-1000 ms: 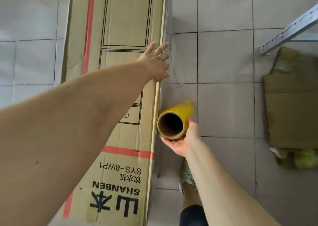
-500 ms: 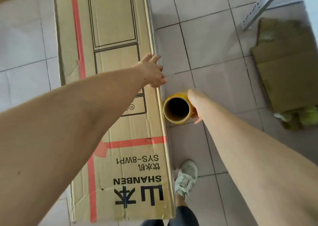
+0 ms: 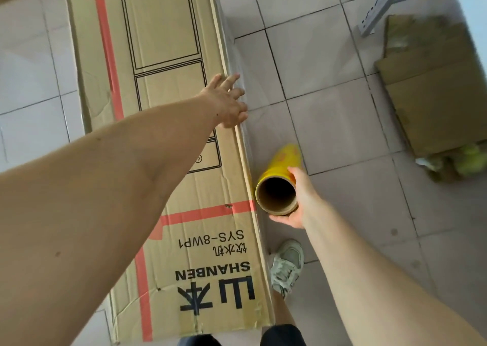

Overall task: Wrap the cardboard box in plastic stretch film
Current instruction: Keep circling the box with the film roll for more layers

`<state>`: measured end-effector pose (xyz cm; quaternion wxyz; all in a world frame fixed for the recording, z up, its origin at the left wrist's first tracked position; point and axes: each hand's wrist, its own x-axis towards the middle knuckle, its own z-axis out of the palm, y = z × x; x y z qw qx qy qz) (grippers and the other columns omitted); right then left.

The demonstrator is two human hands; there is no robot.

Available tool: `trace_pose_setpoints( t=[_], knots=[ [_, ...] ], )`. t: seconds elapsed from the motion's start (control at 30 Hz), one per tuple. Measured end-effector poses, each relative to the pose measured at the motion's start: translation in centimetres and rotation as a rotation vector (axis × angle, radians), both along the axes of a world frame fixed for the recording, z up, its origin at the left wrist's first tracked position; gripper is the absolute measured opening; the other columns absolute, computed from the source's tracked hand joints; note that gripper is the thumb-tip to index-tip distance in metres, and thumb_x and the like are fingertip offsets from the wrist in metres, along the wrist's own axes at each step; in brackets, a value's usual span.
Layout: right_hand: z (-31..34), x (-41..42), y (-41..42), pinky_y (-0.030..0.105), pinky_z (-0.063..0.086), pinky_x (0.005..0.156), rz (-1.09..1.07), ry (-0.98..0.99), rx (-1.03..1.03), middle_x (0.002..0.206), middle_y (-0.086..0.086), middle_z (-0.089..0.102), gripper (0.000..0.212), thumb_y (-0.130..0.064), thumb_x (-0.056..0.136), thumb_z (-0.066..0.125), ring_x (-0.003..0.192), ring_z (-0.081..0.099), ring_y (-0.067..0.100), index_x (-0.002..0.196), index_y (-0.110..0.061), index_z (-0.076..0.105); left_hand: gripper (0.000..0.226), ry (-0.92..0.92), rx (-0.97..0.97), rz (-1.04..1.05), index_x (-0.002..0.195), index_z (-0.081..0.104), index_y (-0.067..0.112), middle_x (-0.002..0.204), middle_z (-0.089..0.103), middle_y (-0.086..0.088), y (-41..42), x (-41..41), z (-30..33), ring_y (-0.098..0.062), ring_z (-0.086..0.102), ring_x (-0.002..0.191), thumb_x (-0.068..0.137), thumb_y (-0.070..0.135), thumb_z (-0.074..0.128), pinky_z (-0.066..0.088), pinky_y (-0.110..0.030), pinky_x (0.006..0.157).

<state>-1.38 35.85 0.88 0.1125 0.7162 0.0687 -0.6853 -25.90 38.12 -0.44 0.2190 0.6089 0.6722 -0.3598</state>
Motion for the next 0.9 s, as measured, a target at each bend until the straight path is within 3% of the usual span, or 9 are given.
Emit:
trace_pose_setpoints(
  t=[0.13, 0.23, 0.37, 0.43, 0.53, 0.63, 0.7, 0.77, 0.9],
  knots=[
    [-1.0, 2.4, -2.1, 0.061, 0.057, 0.078, -0.353, 0.069, -0.151, 0.112, 0.025, 0.067, 0.060, -0.053, 0.083, 0.066, 0.096, 0.066, 0.047, 0.120, -0.007, 0.059, 0.056, 0.103, -0.021, -0.049, 0.156, 0.027, 0.033, 0.167, 0.006, -0.003, -0.1, 0.5, 0.5, -0.032, -0.018, 0.151, 0.104, 0.053, 0.020, -0.009, -0.057, 0.120],
    [-1.0, 2.8, -2.3, 0.062, 0.056, 0.078, -0.340, 0.099, -0.182, 0.110, 0.028, 0.068, 0.056, -0.050, 0.085, 0.063, 0.092, 0.067, 0.052, 0.119, -0.005, 0.059, 0.063, 0.189, -0.075, -0.137, 0.156, 0.026, 0.033, 0.167, 0.011, -0.004, -0.3, 1.7, 0.8, -0.032, -0.012, 0.152, 0.101, 0.061, 0.014, -0.012, -0.059, 0.118],
    [0.2, 0.6, -0.4, 0.073, 0.046, 0.084, -0.014, -0.016, -0.002, 0.125, 0.022, 0.060, 0.037, -0.033, 0.096, 0.050, 0.113, 0.056, 0.051, 0.126, -0.012, 0.056, 0.064, 0.054, -0.105, -0.417, 0.150, 0.039, 0.028, 0.157, 0.037, -0.002, -1.7, 5.4, -0.4, -0.026, 0.016, 0.152, 0.102, 0.057, 0.008, -0.008, -0.060, 0.119],
    [0.3, -0.6, 0.8, 0.073, 0.045, 0.086, 0.222, -0.091, 0.132, 0.133, 0.018, 0.057, 0.036, -0.024, 0.098, 0.041, 0.119, 0.053, 0.046, 0.128, -0.010, 0.055, 0.064, 0.005, -0.118, -0.417, 0.147, 0.043, 0.025, 0.154, 0.042, -0.001, -2.6, 6.9, -1.2, -0.024, 0.022, 0.150, 0.103, 0.054, 0.008, -0.004, -0.057, 0.121],
    [1.4, -1.6, 1.2, 0.061, 0.052, 0.087, 0.621, -0.106, 0.311, 0.114, 0.022, 0.065, 0.021, -0.012, 0.096, 0.038, 0.106, 0.063, 0.043, 0.095, -0.001, 0.056, 0.067, 0.065, -0.177, -0.346, 0.148, 0.045, 0.024, 0.153, 0.045, -0.002, -4.0, 7.4, -1.8, -0.025, 0.024, 0.149, 0.102, 0.055, 0.008, 0.002, -0.051, 0.123],
    [3.4, -2.4, 0.9, 0.045, 0.049, 0.085, 0.954, -0.114, 0.480, 0.082, 0.018, 0.051, 0.025, -0.023, 0.103, 0.034, 0.089, 0.055, 0.034, 0.099, -0.003, 0.048, 0.067, 0.121, -0.156, -0.360, 0.142, 0.053, 0.019, 0.146, 0.051, -0.006, -4.3, 7.2, -1.4, -0.027, 0.033, 0.143, 0.103, 0.053, 0.010, 0.019, -0.046, 0.120],
    [3.4, -2.7, 0.2, 0.044, 0.047, 0.089, 1.004, -0.081, 0.442, 0.101, 0.020, 0.053, 0.045, -0.047, 0.103, 0.036, 0.093, 0.051, 0.035, 0.119, -0.008, 0.050, 0.065, 0.125, -0.161, -0.360, 0.142, 0.052, 0.018, 0.144, 0.052, -0.008, -4.2, 7.4, -1.1, -0.027, 0.037, 0.139, 0.104, 0.052, 0.012, 0.023, -0.045, 0.117],
    [3.0, -2.1, -0.6, 0.054, 0.052, 0.086, 0.863, -0.045, 0.328, 0.124, 0.021, 0.049, 0.063, -0.064, 0.091, 0.053, 0.097, 0.052, 0.042, 0.128, -0.014, 0.048, 0.063, 0.128, -0.168, -0.328, 0.145, 0.048, 0.018, 0.146, 0.050, -0.008, -4.1, 7.5, -1.0, -0.027, 0.037, 0.139, 0.104, 0.051, 0.013, 0.023, -0.045, 0.117],
    [1.7, 2.0, -2.3, 0.062, 0.056, 0.079, 0.371, -0.031, 0.146, 0.119, 0.018, 0.053, 0.052, -0.052, 0.080, 0.073, 0.102, 0.056, 0.045, 0.106, -0.014, 0.049, 0.060, 0.131, -0.186, -0.293, 0.148, 0.046, 0.022, 0.151, 0.045, -0.006, -4.0, 7.5, -1.1, -0.026, 0.032, 0.144, 0.104, 0.050, 0.016, 0.021, -0.045, 0.119]
  ],
)
